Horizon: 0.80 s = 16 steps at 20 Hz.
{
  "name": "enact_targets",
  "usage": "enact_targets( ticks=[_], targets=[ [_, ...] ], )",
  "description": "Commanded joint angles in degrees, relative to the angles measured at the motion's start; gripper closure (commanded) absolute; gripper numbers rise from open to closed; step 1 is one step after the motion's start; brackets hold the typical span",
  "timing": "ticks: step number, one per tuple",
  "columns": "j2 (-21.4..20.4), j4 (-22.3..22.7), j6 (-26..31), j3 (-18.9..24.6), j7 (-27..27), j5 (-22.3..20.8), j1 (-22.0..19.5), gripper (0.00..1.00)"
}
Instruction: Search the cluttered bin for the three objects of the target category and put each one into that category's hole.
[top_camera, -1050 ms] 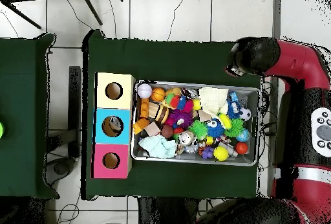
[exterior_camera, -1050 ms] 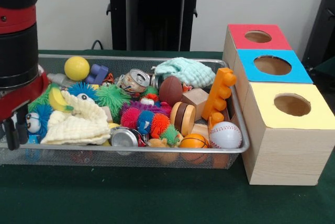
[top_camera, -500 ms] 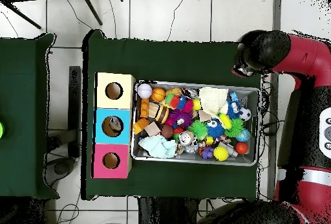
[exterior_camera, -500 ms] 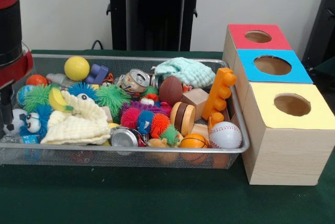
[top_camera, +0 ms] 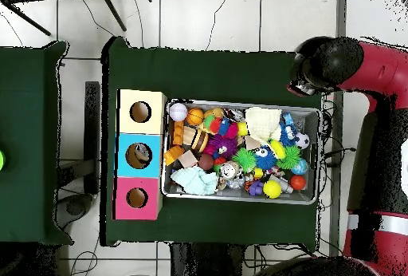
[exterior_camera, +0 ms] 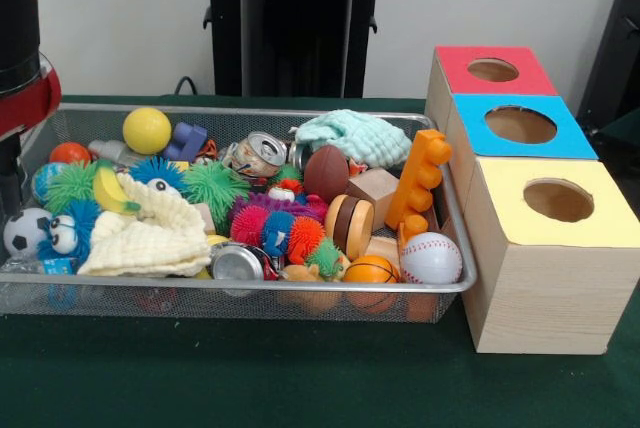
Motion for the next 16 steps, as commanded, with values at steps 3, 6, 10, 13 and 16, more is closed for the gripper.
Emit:
enact_targets(
  ticks=[3,6,10,13,16],
  targets=[
    [1.7,8.2,-1.7,1.3,-11.2,-0.2,-2.3,1.00],
    [2.3,7.9,-2.1,1.6,-11.9,-0.6,-2.8,1.00],
    [3.5,7.5,-3.0,1.7,-12.3,-1.3,-3.2,1.00],
    [3.6,7.8,-3.8,1.7,-11.9,-1.6,-3.2,1.00],
    [4.6,7.3,-4.2,1.9,-12.0,-1.6,-3.6,1.00]
  ],
)
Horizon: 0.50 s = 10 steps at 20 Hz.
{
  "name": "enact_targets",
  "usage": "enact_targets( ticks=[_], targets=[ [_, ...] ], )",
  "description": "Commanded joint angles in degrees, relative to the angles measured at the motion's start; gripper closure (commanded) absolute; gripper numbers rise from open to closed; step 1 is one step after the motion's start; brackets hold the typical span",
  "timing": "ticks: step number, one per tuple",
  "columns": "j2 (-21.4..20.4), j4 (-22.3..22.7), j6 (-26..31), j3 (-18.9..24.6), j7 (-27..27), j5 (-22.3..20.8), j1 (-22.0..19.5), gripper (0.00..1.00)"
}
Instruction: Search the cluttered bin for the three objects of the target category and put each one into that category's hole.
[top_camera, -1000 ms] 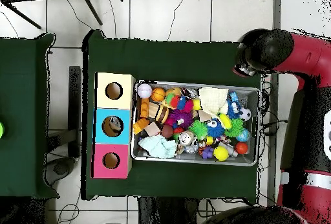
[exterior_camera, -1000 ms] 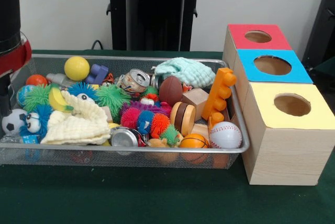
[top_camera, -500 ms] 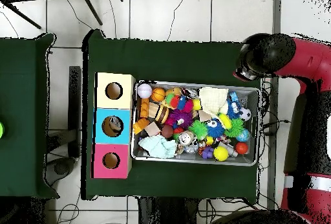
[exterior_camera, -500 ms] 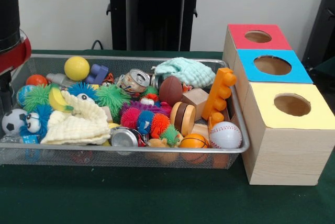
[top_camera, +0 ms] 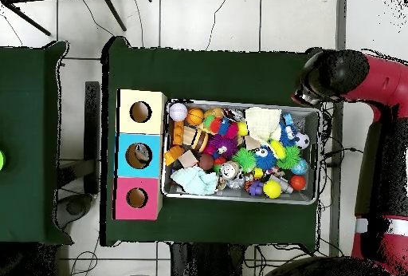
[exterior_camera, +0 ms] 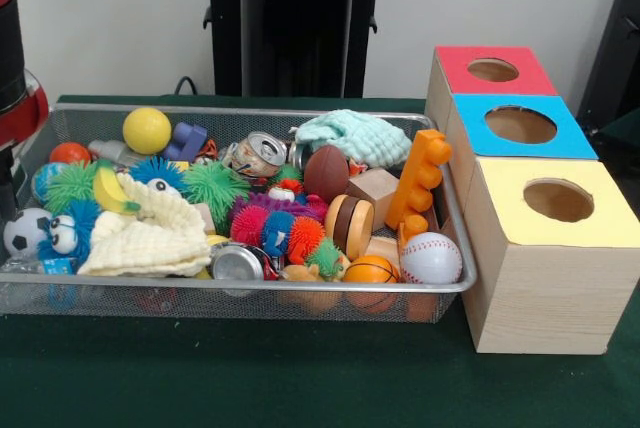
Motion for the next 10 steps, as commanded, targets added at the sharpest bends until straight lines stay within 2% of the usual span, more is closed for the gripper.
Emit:
enact_targets(
  ticks=[1,10],
  targets=[
    [3.4,5.6,-4.3,2.0,-12.0,-1.6,-1.2,1.00],
    [4.6,6.5,-7.1,2.3,-11.0,-1.2,-1.8,1.00]
  ],
)
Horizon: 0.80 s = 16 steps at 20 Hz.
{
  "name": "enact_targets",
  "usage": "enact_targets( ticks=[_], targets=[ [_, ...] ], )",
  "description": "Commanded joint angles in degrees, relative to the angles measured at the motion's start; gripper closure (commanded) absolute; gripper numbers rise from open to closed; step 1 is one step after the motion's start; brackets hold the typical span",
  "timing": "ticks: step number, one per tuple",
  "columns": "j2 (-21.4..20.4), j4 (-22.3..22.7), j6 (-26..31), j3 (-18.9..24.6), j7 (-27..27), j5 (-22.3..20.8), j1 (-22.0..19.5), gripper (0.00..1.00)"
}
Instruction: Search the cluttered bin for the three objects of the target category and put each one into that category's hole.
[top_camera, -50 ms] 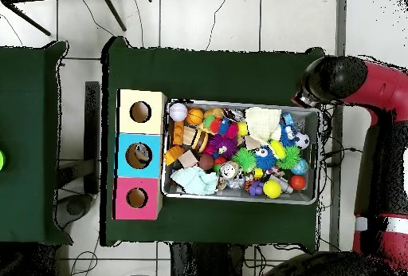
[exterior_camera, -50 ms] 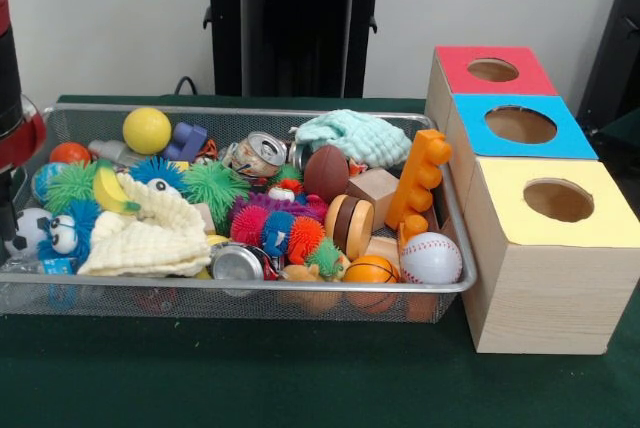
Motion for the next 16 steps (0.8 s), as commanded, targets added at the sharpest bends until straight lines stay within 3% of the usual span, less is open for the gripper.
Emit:
enact_targets(
  ticks=[1,16],
  targets=[
    [2.4,6.5,-4.6,2.1,-10.4,-1.1,-0.9,1.00],
    [1.4,8.9,-5.3,1.3,-9.1,-1.0,-1.5,1.00]
  ],
)
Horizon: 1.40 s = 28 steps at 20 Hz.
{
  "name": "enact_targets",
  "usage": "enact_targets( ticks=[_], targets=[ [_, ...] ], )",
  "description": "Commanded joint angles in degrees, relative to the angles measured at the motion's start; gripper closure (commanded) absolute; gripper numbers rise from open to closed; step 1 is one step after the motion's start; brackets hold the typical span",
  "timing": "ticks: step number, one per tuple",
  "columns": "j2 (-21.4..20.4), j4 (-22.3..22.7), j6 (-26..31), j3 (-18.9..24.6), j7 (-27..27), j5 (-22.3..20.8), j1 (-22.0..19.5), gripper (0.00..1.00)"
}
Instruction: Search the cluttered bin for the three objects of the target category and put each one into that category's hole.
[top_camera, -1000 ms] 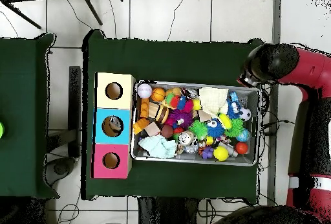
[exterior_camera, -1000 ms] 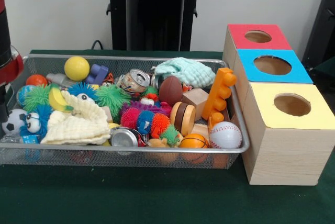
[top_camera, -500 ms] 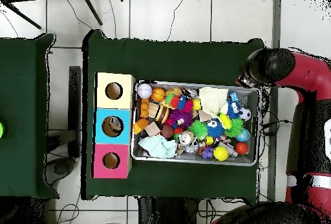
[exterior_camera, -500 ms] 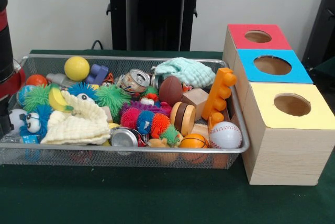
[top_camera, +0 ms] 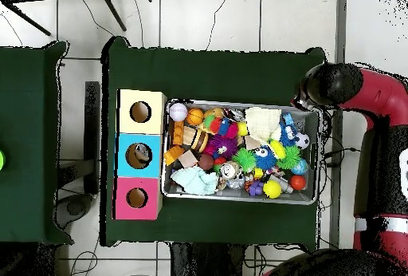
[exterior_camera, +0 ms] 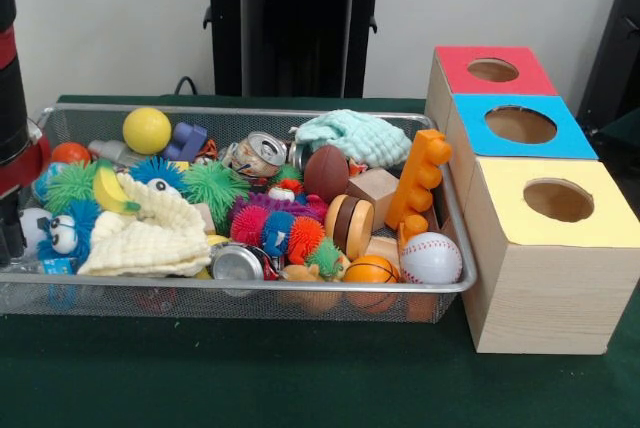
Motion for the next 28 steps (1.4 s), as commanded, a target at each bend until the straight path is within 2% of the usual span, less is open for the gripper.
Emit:
enact_targets(
  ticks=[1,10,11,14,17,23,28],
  targets=[
    [0.0,7.6,-2.6,1.2,-8.8,-1.0,-0.5,1.00],
    [0.1,9.3,-3.9,1.2,-7.7,-1.0,-1.2,1.00],
    [0.1,9.4,-3.7,1.2,-8.0,-1.1,-1.2,0.00],
    [0.7,8.4,-2.5,1.1,-7.6,-0.7,-1.2,0.00],
    [0.9,8.2,-1.9,1.6,-12.3,-2.1,-1.4,0.00],
    [2.0,7.3,-1.5,1.7,-16.7,-3.8,-1.6,0.00],
    [1.7,6.9,-0.2,0.1,-16.3,-5.4,-0.9,0.00]
  ],
)
